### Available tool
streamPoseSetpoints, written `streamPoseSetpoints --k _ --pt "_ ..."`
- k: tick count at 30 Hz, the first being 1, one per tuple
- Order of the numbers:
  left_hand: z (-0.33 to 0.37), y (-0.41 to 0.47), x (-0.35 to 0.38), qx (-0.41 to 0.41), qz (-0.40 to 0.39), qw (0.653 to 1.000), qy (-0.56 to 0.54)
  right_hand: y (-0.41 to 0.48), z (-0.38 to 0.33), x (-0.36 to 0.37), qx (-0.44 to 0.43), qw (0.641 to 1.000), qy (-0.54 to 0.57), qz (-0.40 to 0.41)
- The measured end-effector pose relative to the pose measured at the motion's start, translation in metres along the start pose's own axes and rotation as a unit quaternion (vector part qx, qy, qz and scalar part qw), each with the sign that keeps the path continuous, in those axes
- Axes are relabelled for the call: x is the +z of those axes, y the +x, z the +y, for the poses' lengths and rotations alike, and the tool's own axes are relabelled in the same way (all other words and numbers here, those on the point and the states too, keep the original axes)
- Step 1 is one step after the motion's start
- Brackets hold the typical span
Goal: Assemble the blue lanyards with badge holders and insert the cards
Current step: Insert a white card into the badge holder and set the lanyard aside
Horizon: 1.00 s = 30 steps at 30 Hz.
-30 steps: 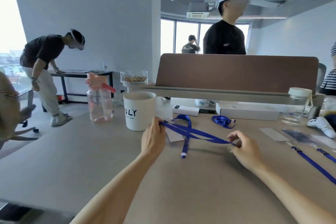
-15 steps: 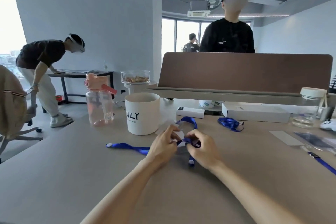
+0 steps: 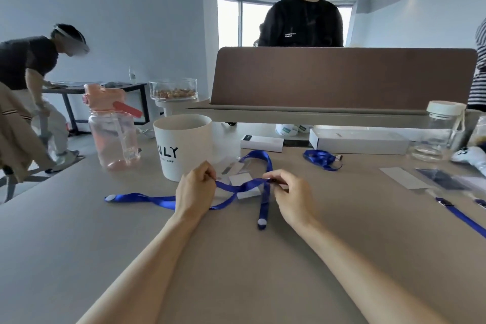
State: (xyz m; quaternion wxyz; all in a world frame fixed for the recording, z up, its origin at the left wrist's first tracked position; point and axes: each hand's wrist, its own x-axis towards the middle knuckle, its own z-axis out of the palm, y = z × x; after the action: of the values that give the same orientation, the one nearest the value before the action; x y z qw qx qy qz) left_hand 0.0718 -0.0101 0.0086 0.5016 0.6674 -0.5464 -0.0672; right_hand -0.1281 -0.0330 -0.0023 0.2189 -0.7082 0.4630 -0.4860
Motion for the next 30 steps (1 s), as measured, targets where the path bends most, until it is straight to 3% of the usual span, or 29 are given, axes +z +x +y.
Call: streamPoseSetpoints --k 7,12,20,25,30 --pt "0.022 -0.018 -0.004 0.064 -0.195 0.975 -0.088 -0.007 -0.005 -0.003 -0.040 0.998 -0.018 -0.033" --pt "0.028 -0.027 0.001 0.075 -0.251 0.963 -0.058 -0.011 -0.006 -0.003 -0.069 0.997 -0.031 -0.035" --pt "0.022 -0.020 0.004 0.074 -0.182 0.979 -0.056 -0.010 -0.005 -0.004 -0.068 0.995 -0.072 -0.029" --pt "0.015 -0.019 0.001 0.116 -0.125 0.982 0.087 -0.008 -0.002 -0.002 -0.041 0.994 -0.098 -0.037" --pt "0.008 -0.018 0.005 0.131 -0.097 0.978 0.129 -0.006 -0.002 -0.002 -0.030 0.994 -0.097 -0.025"
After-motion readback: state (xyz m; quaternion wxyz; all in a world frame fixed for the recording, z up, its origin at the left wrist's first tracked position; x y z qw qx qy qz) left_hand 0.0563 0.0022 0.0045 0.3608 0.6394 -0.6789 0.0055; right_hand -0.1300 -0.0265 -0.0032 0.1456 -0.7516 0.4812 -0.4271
